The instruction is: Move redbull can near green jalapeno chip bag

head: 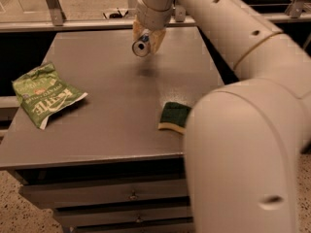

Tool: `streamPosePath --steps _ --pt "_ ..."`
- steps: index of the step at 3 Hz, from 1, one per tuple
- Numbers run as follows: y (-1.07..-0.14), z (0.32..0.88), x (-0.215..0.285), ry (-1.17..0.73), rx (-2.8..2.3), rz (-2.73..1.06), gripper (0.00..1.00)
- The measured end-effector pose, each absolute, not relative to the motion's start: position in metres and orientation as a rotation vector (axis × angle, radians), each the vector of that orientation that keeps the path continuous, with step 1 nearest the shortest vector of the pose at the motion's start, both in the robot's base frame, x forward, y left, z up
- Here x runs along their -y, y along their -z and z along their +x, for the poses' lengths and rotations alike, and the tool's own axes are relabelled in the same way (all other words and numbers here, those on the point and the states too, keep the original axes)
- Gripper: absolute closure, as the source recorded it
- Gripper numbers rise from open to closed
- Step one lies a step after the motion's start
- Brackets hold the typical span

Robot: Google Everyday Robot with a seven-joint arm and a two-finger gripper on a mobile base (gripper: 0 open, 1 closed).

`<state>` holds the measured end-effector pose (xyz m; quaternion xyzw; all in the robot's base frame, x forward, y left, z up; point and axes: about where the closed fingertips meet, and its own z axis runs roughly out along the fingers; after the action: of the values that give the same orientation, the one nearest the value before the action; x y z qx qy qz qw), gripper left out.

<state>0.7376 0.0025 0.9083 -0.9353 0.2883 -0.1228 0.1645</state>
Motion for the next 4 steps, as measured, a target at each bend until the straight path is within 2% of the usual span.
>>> streamPosePath --steps 1,2,4 --pt "-0.907 0.657 -0.017 0.180 -0.681 -2.671 1.00" --pt "-0.893 0.607 -0.030 0.031 -0.601 -2.661 1.00" --pt "-0.890 0.601 -0.038 0.021 -0.571 -2.630 1.00"
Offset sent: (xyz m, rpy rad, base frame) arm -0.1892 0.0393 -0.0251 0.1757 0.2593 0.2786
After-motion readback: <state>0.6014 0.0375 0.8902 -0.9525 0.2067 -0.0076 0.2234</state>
